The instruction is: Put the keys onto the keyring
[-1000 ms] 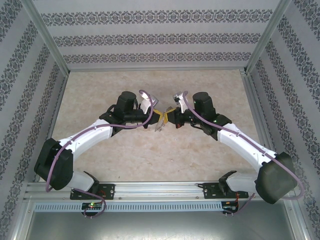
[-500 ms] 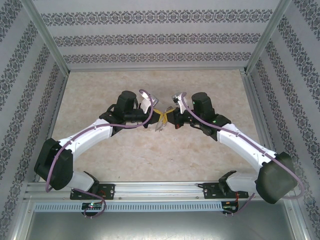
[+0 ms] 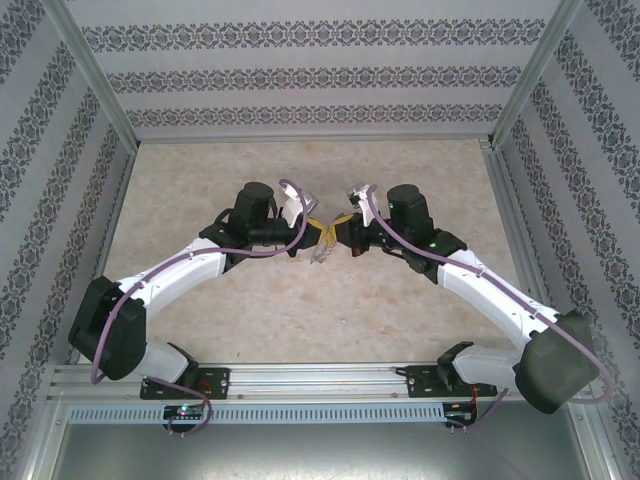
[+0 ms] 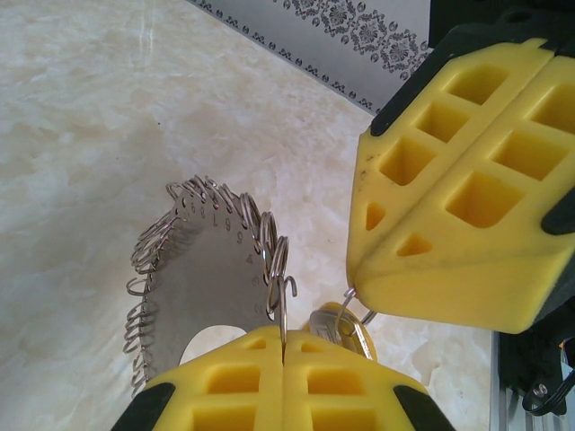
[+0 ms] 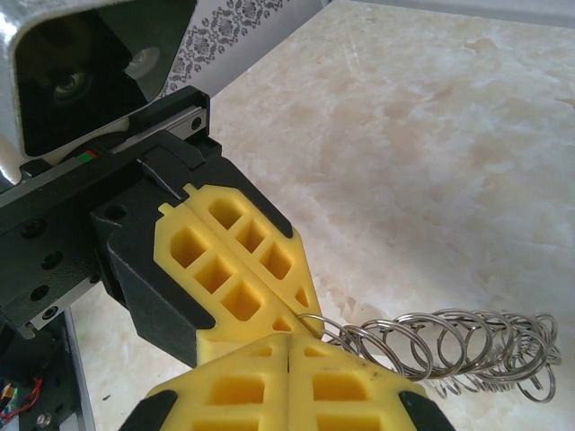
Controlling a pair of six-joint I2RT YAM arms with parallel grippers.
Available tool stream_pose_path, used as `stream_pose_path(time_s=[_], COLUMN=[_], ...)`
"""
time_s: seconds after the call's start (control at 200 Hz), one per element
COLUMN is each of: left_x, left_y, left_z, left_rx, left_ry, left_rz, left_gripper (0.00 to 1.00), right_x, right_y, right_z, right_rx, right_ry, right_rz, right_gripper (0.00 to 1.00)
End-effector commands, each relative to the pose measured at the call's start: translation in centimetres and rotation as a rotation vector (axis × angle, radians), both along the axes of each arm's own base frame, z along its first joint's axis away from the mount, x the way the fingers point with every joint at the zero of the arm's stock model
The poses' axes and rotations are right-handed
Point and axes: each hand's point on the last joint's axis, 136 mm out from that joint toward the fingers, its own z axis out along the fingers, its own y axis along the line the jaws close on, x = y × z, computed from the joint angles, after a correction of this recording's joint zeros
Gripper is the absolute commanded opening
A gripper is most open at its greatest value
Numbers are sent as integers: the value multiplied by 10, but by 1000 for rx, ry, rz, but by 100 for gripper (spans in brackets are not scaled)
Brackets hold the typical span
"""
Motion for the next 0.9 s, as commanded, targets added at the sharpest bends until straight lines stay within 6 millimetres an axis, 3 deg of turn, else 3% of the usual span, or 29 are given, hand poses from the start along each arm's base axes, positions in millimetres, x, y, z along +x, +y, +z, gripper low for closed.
stream_pose_path(time_s=[0.0,0.375,0.679,0.894], left_x=[-3,-6,-6,-5], left_y=[-10,-12,-12,-12], left_z=[16,17,22,26], left_rx=[-23,-28,-45,-53], left_ry=[-46,-46,-56,-66], left_rz=[-49,-61,-58,-51], left_gripper=[0,0,0,0], right_x=[8,18,26,23], right_y=[3,3,-16,-20], right_z=[10,5,-13,-22], right_rx=[7,-13,-32,-34], right_ry=[-42,-39,-5,16], right_rz=[-4,-27,-92,-96], right_gripper=[0,0,0,0])
